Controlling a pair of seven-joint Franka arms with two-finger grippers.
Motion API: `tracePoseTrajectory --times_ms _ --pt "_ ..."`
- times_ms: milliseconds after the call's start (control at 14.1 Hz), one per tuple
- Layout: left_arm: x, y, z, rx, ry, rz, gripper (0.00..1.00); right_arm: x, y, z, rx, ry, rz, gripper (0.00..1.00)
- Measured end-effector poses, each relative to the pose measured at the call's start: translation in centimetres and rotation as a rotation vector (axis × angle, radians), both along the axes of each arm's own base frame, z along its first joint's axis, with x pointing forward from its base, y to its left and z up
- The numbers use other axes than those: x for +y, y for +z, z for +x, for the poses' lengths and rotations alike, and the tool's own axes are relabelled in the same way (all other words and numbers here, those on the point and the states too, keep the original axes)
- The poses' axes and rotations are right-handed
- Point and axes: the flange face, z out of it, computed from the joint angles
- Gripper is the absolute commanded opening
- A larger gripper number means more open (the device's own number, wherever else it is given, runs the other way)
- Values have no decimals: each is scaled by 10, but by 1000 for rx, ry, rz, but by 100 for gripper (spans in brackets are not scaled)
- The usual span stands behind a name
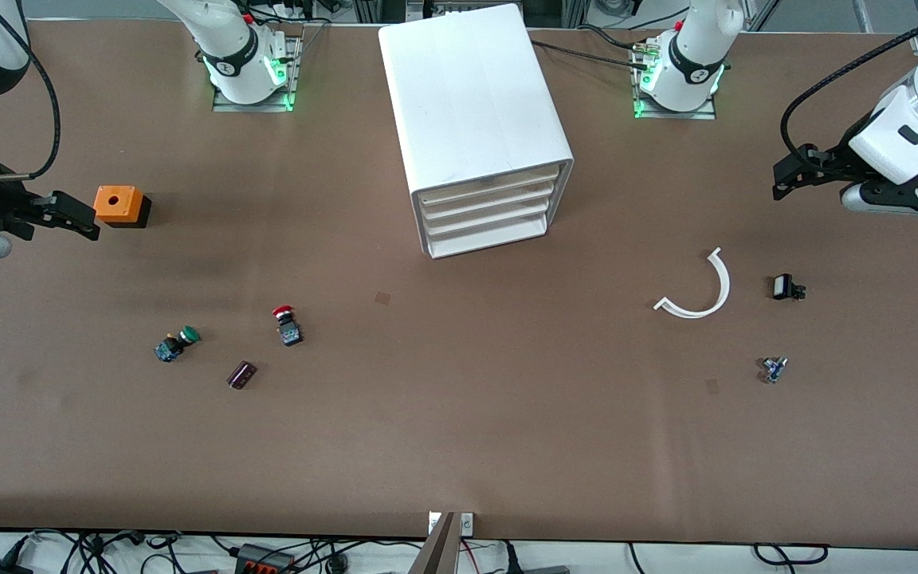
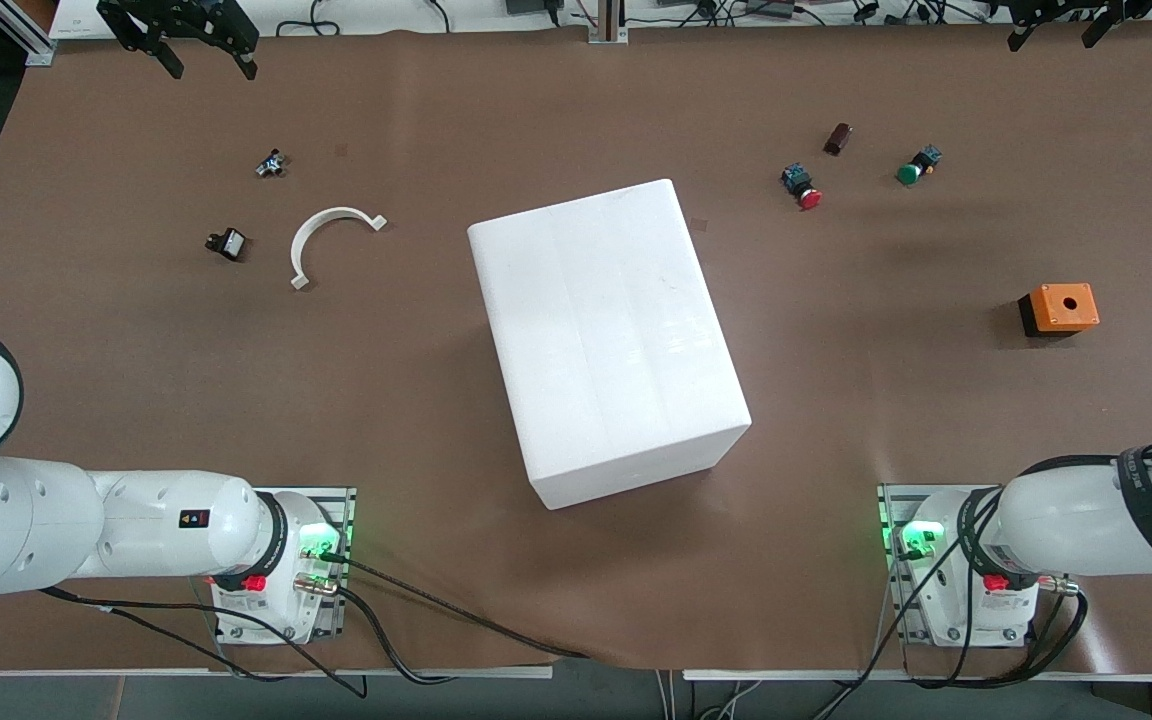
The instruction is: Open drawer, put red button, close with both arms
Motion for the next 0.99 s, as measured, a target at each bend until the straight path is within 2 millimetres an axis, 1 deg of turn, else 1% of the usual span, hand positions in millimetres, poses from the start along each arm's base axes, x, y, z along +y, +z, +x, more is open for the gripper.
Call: tracePoseTrajectory --times_ms 355,496,638,709,851,922,993 --pt "-1 4 1 23 -2 0 100 0 2 0 -4 1 0 100" --pt "-1 3 4 32 -2 0 100 0 0 1 0 1 0 100" --pt "-1 0 1 68 -3 1 100 2 -6 3 10 6 0 100" --pt "-1 -1 -3 99 -5 3 100 7 -12 4 21 14 -1 100" --pt "-9 -4 -14 185 -23 9 100 21 -34 12 55 37 -2 100" --pt "-19 -6 -22 239 -45 12 100 29 -47 17 70 49 -3 100" --pt "-34 -8 -30 291 -73 5 100 39 -62 24 81 65 -5 100"
